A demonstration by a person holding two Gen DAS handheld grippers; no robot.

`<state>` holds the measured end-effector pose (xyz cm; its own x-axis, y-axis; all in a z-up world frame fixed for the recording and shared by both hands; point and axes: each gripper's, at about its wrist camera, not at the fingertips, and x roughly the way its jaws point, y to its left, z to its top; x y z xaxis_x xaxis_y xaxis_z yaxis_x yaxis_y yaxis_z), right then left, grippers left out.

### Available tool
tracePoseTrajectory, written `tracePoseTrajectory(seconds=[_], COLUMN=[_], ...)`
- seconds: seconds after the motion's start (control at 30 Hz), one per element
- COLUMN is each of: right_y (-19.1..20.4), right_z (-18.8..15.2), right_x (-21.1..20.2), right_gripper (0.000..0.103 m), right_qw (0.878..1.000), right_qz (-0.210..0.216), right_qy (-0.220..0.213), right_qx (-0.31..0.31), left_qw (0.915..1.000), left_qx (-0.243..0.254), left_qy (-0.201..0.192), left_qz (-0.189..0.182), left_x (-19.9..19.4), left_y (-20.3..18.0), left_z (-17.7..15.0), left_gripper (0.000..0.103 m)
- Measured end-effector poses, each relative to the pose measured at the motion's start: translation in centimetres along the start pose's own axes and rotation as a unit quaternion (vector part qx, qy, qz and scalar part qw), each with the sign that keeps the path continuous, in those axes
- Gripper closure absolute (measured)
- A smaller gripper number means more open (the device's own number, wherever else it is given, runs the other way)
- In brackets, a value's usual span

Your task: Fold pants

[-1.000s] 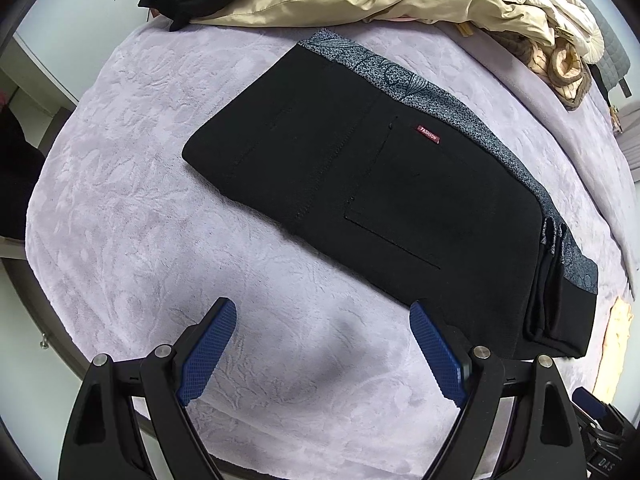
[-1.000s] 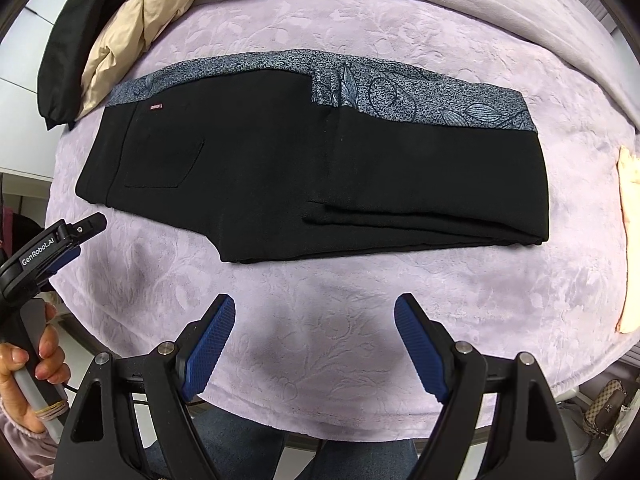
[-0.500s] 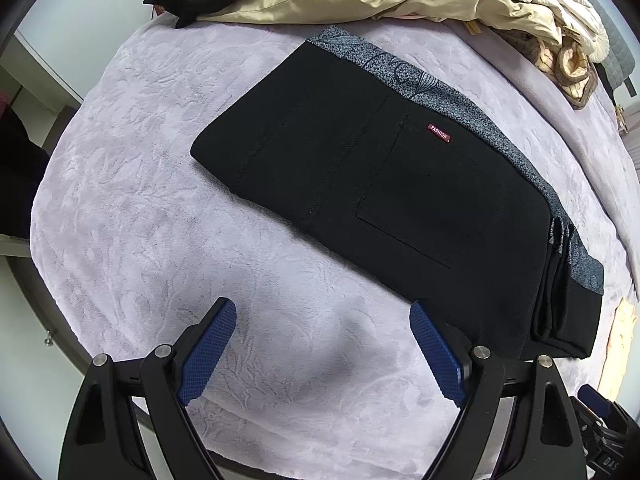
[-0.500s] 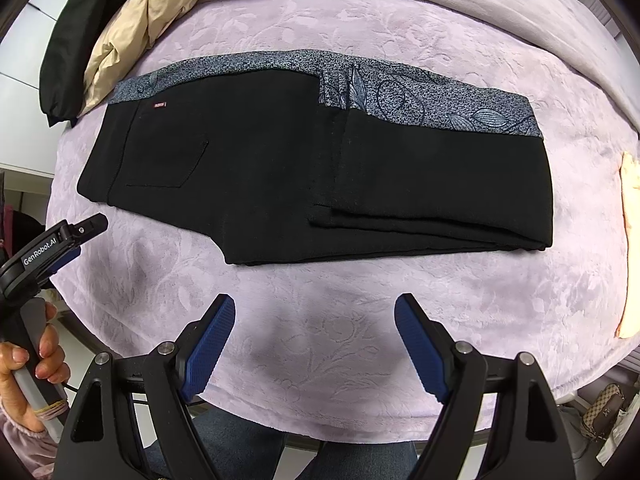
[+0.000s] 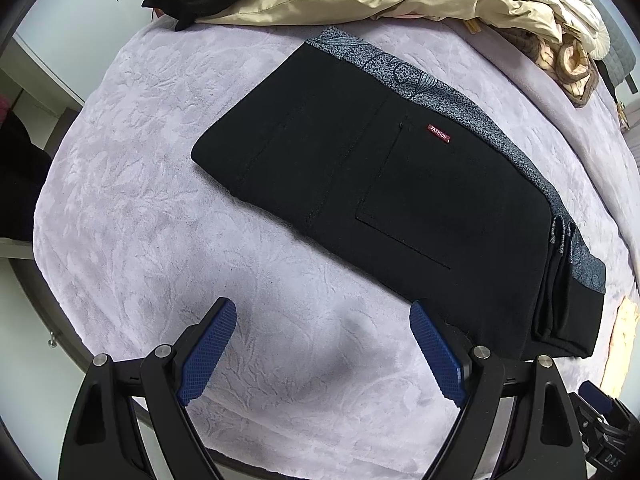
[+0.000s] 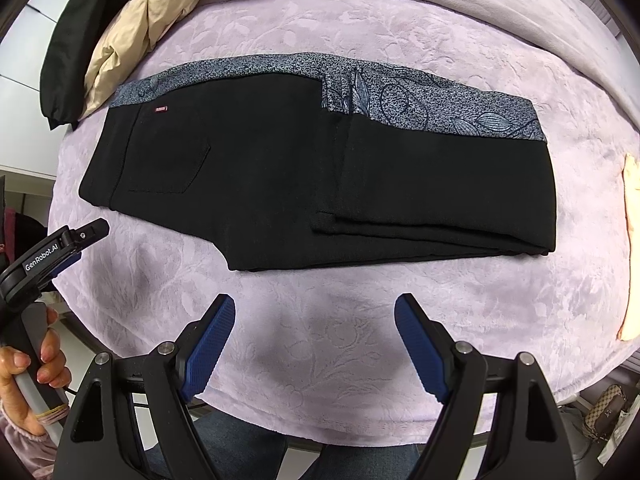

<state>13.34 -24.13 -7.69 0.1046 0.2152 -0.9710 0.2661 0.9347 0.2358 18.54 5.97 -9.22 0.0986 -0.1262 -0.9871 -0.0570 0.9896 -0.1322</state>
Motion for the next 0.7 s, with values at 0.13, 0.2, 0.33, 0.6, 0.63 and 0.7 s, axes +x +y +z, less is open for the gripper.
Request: tracePoseTrajectory(seconds=[0.13,0.2,0.33,0.6,0.63,0.7], right_y=[0.0,0.0,0.05,-0.02,-0.08,-0.15], right_z=[0.0,0.03,0.03,0.11,0.14,0.18], right_x=[0.01,0.05,0.12,0.38,0.4,0.5], right_gripper=[0.018,0.018,0.018,0.018,0.018,0.018], right_qw=[1.0,1.0,1.0,1.0,1.0,1.0], right_qz=[-0.001,-0.002,-0.002,-0.002,-0.002,-0.002], right_qy=[0.001,0.001,0.001,0.004,0.004,0.005], right_qx=[0.001,0.001,0.001,0.001,0.002,0.003], left_qw=[1.0,1.0,1.0,1.0,1.0,1.0], left_qx=[-0.001,-0.002,-0.004,-0.005,-0.005,-0.005], left_qy=[0.001,0.001,0.001,0.003,0.003,0.003], left_qz=[0.0,0.0,0.0,0.0,0.0,0.001], left_x=[0.09,0.12,0.22,0.26,0.26,0.25], left_y=[-0.04,-0.1,0.02,0.29,0.32,0.38], left_z=[-0.16,-0.25,-0.21,-0.04,-0.02,0.01], left_gripper=[0.014,0.014,0.014,0.014,0.014,0.014])
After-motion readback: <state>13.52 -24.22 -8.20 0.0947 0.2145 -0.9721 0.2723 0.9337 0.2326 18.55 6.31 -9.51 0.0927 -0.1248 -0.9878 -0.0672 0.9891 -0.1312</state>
